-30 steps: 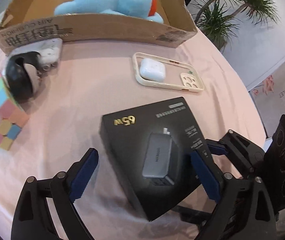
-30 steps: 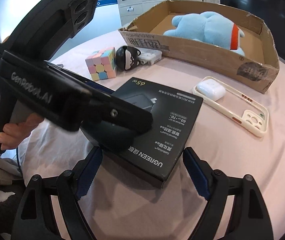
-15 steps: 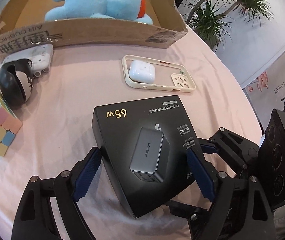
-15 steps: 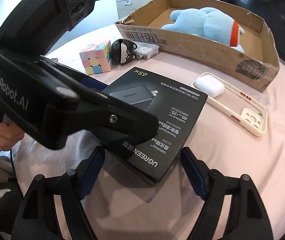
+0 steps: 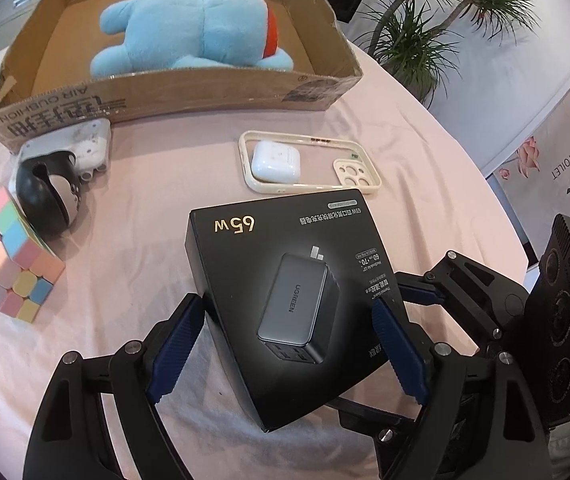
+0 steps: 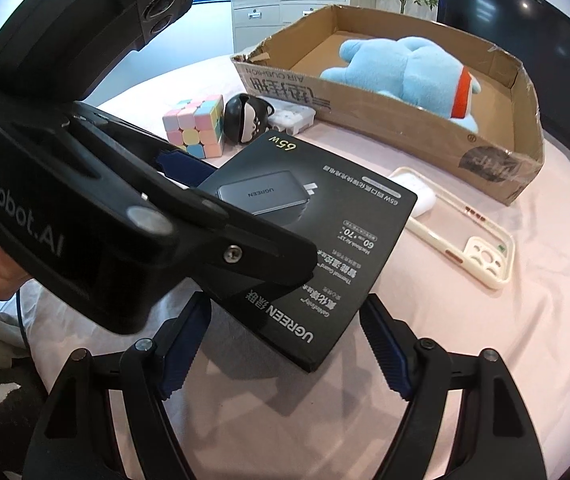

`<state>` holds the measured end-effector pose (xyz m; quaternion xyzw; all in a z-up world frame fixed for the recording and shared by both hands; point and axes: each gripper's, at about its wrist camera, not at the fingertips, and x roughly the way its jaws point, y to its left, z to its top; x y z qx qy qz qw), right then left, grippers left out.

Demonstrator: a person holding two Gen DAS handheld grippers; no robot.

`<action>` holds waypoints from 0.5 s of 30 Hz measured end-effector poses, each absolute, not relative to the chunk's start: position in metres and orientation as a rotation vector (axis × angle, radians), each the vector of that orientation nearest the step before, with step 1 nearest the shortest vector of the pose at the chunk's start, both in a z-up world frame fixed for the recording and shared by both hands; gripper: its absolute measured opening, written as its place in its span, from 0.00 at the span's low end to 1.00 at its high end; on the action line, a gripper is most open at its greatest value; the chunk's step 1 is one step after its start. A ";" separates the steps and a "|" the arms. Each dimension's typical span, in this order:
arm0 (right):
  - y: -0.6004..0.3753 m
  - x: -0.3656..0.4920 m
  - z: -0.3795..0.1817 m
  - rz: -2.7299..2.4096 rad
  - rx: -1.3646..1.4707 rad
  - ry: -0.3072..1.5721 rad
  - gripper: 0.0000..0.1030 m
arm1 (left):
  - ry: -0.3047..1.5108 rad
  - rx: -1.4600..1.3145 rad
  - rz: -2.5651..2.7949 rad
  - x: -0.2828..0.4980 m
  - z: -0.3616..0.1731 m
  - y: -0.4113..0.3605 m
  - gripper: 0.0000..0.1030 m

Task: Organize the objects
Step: 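Grasp the black charger box with the right gripper, then carry the black charger box over the cardboard box with the right gripper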

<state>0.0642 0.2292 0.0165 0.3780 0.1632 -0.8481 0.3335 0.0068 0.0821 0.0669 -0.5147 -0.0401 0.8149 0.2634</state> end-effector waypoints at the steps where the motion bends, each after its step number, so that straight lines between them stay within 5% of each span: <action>1: 0.229 0.064 0.018 -2.218 0.982 0.424 0.74 | -0.105 -1.387 2.208 0.006 0.069 0.081 0.83; 15: 0.227 0.051 0.051 -2.279 0.879 0.420 0.73 | -0.041 -1.276 2.288 -0.007 0.112 0.074 0.83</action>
